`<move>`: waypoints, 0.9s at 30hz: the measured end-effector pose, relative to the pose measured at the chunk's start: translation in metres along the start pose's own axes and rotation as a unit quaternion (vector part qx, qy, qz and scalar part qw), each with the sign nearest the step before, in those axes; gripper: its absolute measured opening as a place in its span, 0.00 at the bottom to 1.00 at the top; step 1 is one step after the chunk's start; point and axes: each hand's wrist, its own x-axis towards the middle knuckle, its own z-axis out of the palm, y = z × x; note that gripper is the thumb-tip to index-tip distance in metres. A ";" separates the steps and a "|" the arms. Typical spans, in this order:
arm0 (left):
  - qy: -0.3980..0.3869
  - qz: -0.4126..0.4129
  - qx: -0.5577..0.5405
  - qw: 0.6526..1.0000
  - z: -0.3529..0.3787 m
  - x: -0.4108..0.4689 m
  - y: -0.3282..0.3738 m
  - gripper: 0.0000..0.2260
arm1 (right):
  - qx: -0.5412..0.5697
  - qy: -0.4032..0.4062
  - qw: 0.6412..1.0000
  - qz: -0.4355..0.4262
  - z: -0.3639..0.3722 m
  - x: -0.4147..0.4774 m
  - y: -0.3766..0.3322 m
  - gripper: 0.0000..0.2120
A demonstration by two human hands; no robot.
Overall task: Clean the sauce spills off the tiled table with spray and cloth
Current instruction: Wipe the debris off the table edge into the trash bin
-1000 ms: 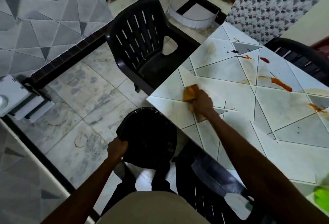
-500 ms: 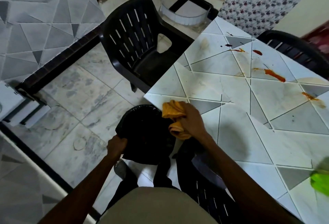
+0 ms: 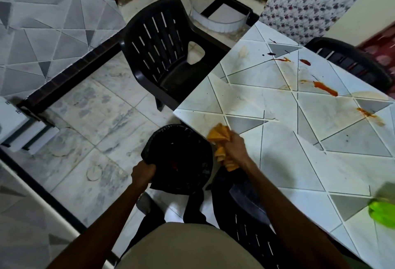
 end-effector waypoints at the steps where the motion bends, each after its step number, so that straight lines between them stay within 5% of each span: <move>1: -0.001 0.002 0.000 1.000 0.001 0.001 -0.001 0.08 | 0.002 -0.040 0.999 -0.023 0.012 -0.007 -0.005 0.16; 5: 0.002 0.012 -0.007 1.000 0.002 0.001 -0.005 0.07 | 0.007 -0.142 0.989 -0.046 0.032 -0.024 -0.020 0.17; 15: -0.003 -0.002 -0.039 0.999 -0.002 0.000 -0.005 0.14 | 0.099 -0.030 0.994 -0.041 -0.008 -0.003 -0.024 0.11; 23: 0.019 -0.021 -0.054 0.998 -0.012 0.002 -0.010 0.11 | -0.108 0.188 0.972 -0.092 -0.055 0.060 -0.068 0.08; 27: 0.028 -0.041 -0.050 0.998 -0.018 0.003 -0.016 0.13 | -0.193 0.182 0.962 -0.068 -0.059 0.109 -0.082 0.19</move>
